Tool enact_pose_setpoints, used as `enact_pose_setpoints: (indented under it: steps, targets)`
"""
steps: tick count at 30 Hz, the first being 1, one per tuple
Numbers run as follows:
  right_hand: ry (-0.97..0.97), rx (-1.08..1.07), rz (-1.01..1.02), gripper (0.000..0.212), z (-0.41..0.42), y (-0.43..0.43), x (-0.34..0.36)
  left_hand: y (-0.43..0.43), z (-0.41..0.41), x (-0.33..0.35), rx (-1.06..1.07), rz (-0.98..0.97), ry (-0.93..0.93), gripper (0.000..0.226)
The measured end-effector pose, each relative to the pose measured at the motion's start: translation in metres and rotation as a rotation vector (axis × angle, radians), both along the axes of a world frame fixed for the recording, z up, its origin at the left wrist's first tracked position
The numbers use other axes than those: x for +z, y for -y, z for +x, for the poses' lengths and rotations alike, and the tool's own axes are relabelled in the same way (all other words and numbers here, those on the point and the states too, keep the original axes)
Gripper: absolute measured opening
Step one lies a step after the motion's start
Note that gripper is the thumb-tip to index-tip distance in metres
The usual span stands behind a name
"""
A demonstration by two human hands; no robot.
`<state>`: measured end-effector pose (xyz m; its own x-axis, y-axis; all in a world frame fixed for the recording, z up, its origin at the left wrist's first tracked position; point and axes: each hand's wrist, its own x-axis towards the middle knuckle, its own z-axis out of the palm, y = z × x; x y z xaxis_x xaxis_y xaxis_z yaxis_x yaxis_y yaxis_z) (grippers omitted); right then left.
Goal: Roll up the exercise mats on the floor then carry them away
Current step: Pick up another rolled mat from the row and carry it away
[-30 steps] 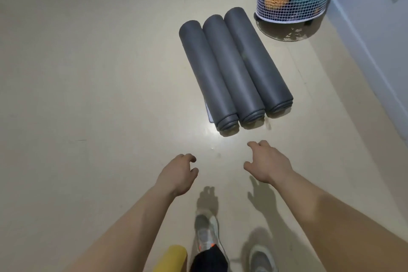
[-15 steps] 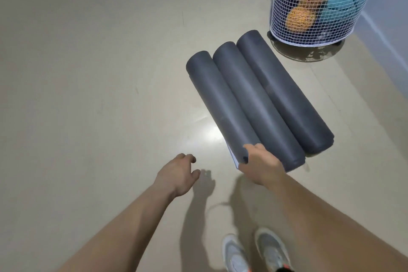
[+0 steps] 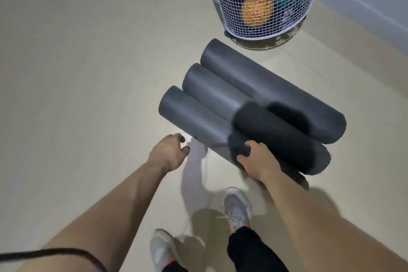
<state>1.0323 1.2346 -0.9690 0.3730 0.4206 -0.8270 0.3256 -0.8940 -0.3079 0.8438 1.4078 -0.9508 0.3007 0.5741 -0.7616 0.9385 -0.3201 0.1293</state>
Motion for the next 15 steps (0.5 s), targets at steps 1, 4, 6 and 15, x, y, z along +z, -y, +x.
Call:
enact_pose_setpoints:
  steps: [1,4,6,15]
  targets:
    - [-0.002,-0.051,0.006,0.068,-0.006,-0.001,-0.002,-0.005,0.005,-0.004,-0.013,-0.009,0.022,0.045]
    - [0.026,-0.225,0.029,0.083,-0.022,0.001,-0.007,-0.008,0.017,-0.019,-0.174,-0.068,0.064,0.041]
    - [0.074,-0.33,0.046,0.086,-0.029,0.008,-0.01,-0.006,0.021,-0.029,-0.33,-0.083,0.084,0.037]
    - [0.297,-0.597,-0.097,0.087,-0.103,0.09,-0.05,-0.006,-0.016,-0.08,-0.657,-0.059,0.15,0.04]
